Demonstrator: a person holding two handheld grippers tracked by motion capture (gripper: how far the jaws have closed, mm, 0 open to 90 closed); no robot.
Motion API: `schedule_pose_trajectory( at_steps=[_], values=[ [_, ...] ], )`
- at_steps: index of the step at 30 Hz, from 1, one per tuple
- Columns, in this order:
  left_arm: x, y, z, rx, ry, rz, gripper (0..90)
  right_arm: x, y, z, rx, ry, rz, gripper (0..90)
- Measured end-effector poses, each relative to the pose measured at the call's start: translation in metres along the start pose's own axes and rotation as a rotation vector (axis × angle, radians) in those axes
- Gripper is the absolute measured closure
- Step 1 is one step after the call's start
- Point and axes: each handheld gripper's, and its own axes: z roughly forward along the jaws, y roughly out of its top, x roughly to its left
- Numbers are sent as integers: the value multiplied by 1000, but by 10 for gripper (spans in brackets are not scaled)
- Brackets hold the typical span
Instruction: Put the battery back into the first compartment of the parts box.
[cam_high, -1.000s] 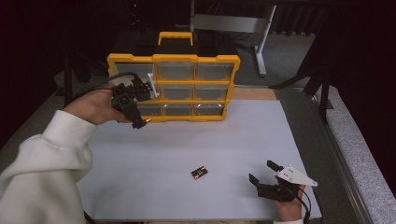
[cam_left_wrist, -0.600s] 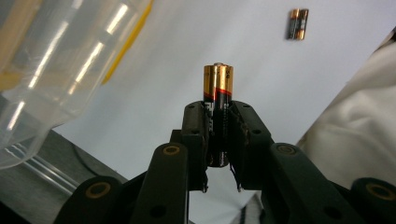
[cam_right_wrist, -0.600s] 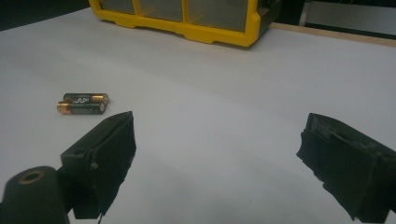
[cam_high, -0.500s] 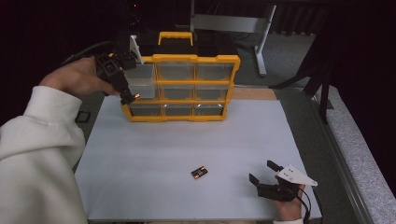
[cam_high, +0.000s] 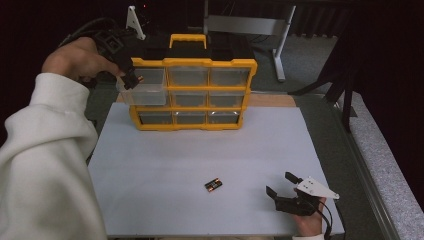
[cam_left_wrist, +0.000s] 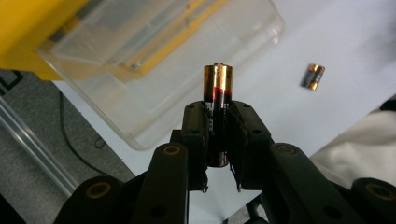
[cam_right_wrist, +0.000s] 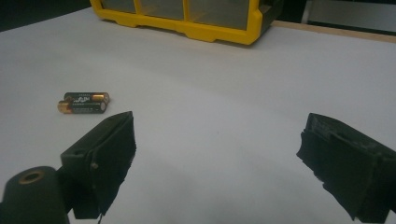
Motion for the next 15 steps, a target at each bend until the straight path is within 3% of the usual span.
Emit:
schedule_pose_trajectory(
  at_steps=[5, 8, 9, 11, 14, 15],
  values=[
    [9, 9, 6, -14, 44, -71, 770, 0, 0, -1, -7, -3, 5, 101],
    [11, 11, 6, -52, 29, -106, 763, 0, 0, -1, -8, -3, 3, 101],
    [11, 11, 5, -71, 26, -115, 656, 0, 0, -1, -7, -2, 1, 101],
    [11, 11, 5, -82, 36, -112, 359, 0, 0, -1, -9, -2, -1, 101],
    [8, 11, 8, -77, 43, -111, 157, 0, 0, -1, -11, -4, -1, 101],
    [5, 9, 9, -78, 40, -92, 157, 0, 0, -1, -12, -4, 0, 100]
  ],
)
